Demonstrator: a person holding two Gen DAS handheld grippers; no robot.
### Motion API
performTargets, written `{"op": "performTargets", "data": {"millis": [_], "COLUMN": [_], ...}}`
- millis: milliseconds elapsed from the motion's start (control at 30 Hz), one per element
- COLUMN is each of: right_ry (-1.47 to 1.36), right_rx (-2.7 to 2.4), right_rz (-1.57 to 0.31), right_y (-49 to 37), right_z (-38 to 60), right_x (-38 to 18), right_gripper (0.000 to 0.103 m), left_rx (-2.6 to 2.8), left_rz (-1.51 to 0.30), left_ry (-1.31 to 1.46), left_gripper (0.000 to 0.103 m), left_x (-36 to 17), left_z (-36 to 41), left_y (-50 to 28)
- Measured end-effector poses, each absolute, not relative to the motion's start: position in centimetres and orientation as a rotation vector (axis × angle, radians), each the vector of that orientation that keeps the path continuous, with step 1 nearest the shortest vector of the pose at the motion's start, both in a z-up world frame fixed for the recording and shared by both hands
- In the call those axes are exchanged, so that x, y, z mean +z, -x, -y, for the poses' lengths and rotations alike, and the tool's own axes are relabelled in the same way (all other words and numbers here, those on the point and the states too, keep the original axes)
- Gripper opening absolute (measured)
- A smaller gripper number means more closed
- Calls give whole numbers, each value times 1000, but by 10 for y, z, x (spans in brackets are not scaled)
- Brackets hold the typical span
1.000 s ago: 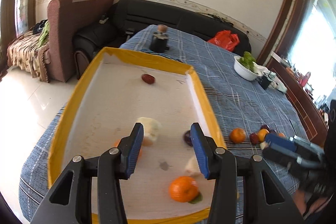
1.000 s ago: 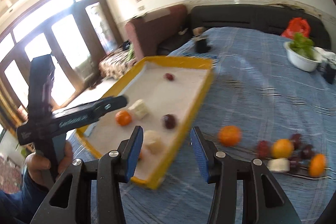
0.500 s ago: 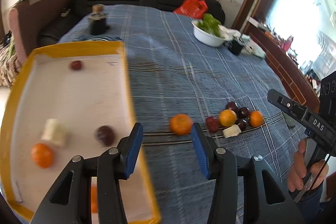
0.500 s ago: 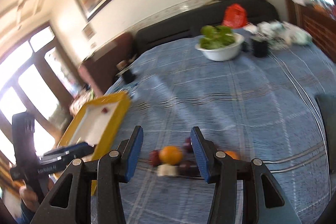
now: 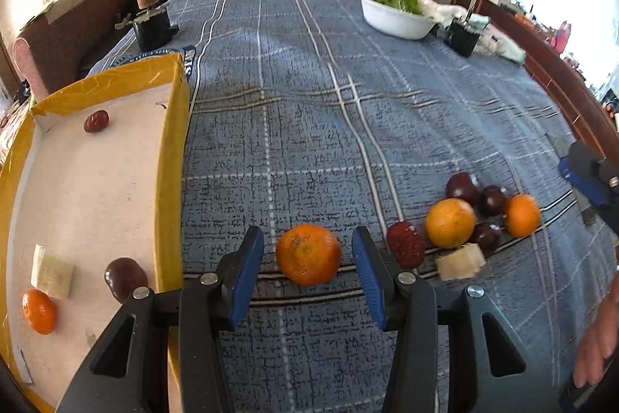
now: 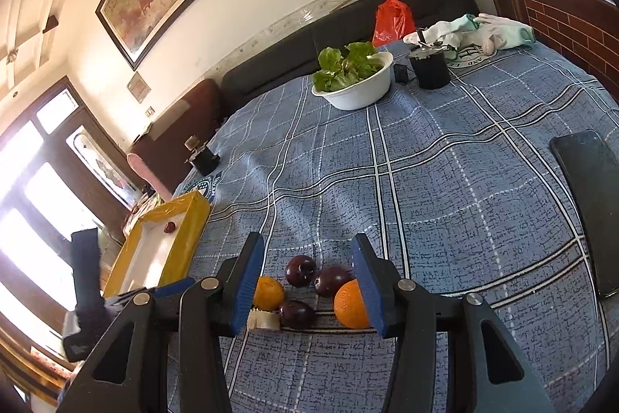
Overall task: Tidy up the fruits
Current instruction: 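Move both open grippers back toward the fruit row, then grasp a mandarin with the left gripper while the right gripper grasps another mandarin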
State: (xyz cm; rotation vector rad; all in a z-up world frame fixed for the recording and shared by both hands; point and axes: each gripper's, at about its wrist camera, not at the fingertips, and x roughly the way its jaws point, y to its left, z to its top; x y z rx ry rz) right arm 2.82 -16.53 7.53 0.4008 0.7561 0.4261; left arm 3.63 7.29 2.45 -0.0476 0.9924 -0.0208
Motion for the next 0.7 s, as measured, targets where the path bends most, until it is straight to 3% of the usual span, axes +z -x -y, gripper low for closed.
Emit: {"op": "performTargets", "data": {"millis": [167, 200, 233, 700], "right_ry": [-401, -397, -393, -316], "right_rx": [417, 408, 398, 348], "right_rz": [-769, -776, -786, -953], "right_y": [-34, -35, -37, -54], "right_z": [166, 166, 166, 155], "right_x": [73, 71, 69, 34], "right_gripper": [51, 51, 51, 50], "left_rx": [15, 8, -5, -97], "left_rz": [-973, -974, -983, -873], "left_ry": [22, 22, 28, 102], "left_gripper": [43, 34, 34, 33], "left_x": [23, 22, 20, 20], "left_z": [-70, -68, -67, -62], "left_y": [-35, -35, -35, -11]}}
